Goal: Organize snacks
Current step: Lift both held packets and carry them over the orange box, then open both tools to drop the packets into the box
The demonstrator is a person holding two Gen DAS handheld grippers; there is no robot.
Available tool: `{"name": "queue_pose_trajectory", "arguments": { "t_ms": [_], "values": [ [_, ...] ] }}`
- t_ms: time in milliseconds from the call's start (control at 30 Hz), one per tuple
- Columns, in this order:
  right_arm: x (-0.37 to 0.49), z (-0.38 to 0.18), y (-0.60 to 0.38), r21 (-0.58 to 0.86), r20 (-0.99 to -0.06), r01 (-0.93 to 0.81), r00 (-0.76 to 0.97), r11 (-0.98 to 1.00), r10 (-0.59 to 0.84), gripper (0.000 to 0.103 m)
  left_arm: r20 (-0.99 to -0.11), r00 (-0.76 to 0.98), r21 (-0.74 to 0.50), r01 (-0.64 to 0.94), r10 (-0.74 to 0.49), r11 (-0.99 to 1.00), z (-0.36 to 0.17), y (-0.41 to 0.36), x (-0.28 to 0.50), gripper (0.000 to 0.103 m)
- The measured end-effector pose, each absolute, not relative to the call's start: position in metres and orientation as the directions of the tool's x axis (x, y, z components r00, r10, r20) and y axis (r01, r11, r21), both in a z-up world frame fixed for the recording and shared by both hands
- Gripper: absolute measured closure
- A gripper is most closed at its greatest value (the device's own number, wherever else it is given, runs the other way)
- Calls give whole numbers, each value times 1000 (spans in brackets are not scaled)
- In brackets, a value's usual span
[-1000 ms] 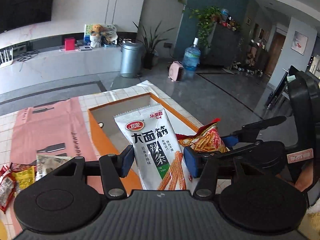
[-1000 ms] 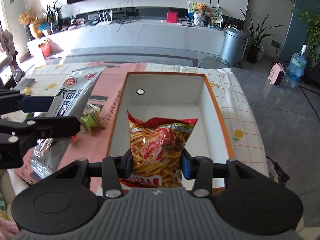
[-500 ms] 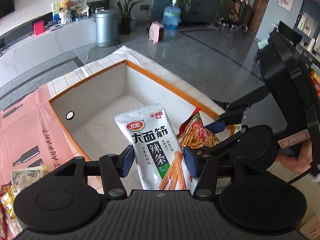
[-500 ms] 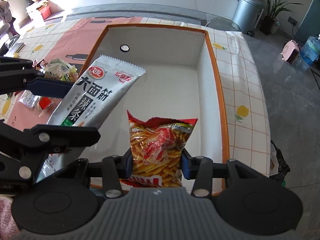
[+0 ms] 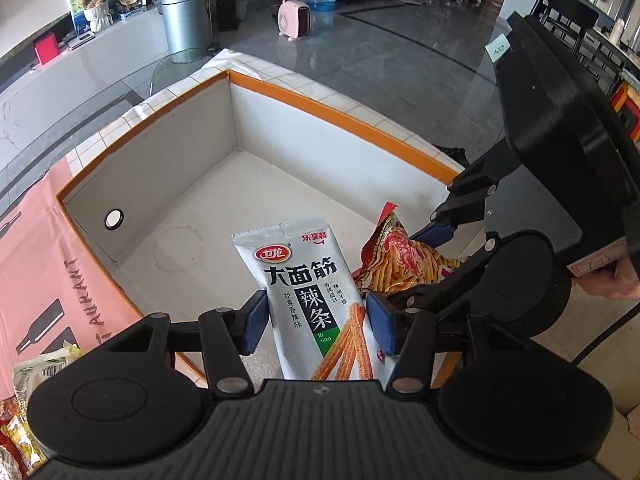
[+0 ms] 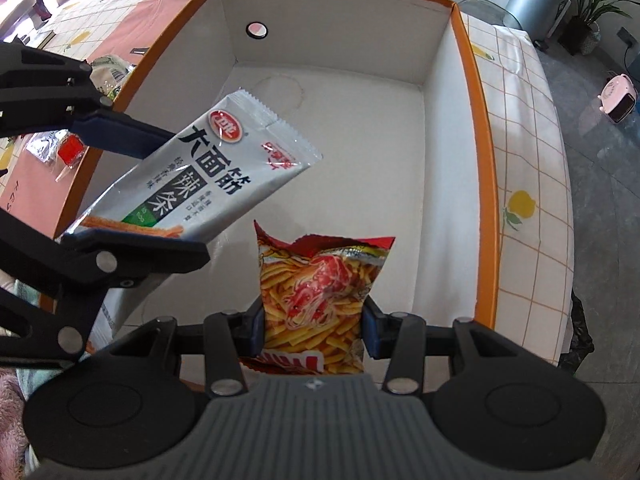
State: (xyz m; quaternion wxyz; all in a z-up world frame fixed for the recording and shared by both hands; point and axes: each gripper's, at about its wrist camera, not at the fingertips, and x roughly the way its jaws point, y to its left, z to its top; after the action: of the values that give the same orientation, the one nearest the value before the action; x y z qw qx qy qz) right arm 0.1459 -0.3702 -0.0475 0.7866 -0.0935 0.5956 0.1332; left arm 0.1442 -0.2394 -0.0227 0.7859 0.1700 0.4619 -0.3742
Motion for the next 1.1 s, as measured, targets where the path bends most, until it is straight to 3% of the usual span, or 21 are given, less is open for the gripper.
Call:
{"name": "queue_pose_trajectory", "arguments": {
  "t_ms": [533, 600, 633, 767, 900, 1100],
  "values": [
    [148, -42, -364, -13, -963, -307, 259, 952, 70, 55, -861, 319, -40, 733, -395, 679, -22, -243, 144, 37],
    [147, -38, -364, -34, -961, -299, 272, 954, 51, 41, -854, 332, -36, 730, -400, 683, -17, -241, 142, 32],
    [146, -36, -365, -41, -959, -296, 280, 954, 45, 38, -850, 339, -35, 728, -403, 684, -14, -241, 141, 28],
    [141, -26, -368, -40, -955, -280, 292, 959, 45, 37, -835, 351, -42, 727, -425, 685, -3, -238, 136, 27],
    [133, -13, -367, -65, -944, -255, 329, 965, 23, 29, -814, 380, -39, 720, -439, 693, 10, -233, 126, 26],
    [103, 17, -353, -164, -879, -224, 474, 961, -40, 27, -770, 467, -14, 669, -435, 743, 33, -210, 109, 26]
  ]
}}
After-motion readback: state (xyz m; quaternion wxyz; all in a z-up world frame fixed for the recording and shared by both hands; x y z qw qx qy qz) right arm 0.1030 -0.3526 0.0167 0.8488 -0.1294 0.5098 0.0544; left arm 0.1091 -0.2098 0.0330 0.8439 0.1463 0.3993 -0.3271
